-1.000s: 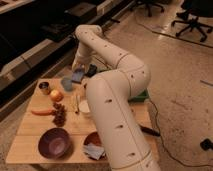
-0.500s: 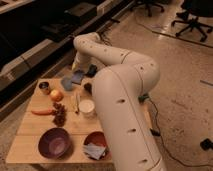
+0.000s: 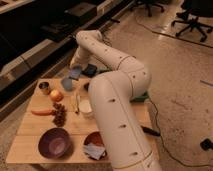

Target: Place sponge in plastic cup

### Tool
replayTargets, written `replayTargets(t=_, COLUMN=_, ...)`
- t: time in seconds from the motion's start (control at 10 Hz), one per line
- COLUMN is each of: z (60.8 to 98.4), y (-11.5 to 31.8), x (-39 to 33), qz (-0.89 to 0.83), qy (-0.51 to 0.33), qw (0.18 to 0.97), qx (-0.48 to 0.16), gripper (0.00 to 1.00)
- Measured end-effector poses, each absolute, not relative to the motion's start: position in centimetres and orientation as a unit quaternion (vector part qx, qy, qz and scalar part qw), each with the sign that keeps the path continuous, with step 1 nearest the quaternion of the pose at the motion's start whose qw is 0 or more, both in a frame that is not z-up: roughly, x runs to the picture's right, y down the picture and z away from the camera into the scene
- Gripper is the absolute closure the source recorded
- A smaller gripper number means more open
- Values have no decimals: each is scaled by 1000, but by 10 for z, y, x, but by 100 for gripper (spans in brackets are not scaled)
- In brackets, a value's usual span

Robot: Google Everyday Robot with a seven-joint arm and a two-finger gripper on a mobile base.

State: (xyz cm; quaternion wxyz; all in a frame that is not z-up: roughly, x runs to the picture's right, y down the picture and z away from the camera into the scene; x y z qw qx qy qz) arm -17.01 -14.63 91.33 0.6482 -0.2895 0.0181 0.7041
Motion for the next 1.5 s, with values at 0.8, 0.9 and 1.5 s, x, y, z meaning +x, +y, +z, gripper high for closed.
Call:
replayTargets(t=0.8, z=933, y=-138, x=-190, qz=702, qy=36, qw=640, qx=-310, gripper=100)
replayTargets(t=0.9, z=935, y=-137, x=-193, qz=701, qy=38, qw=641, qx=-311, gripper=100)
replayTargets(t=1.5, z=935, y=-123, x=-211, qz=696, qy=28, qw=659, qx=-285, gripper=100)
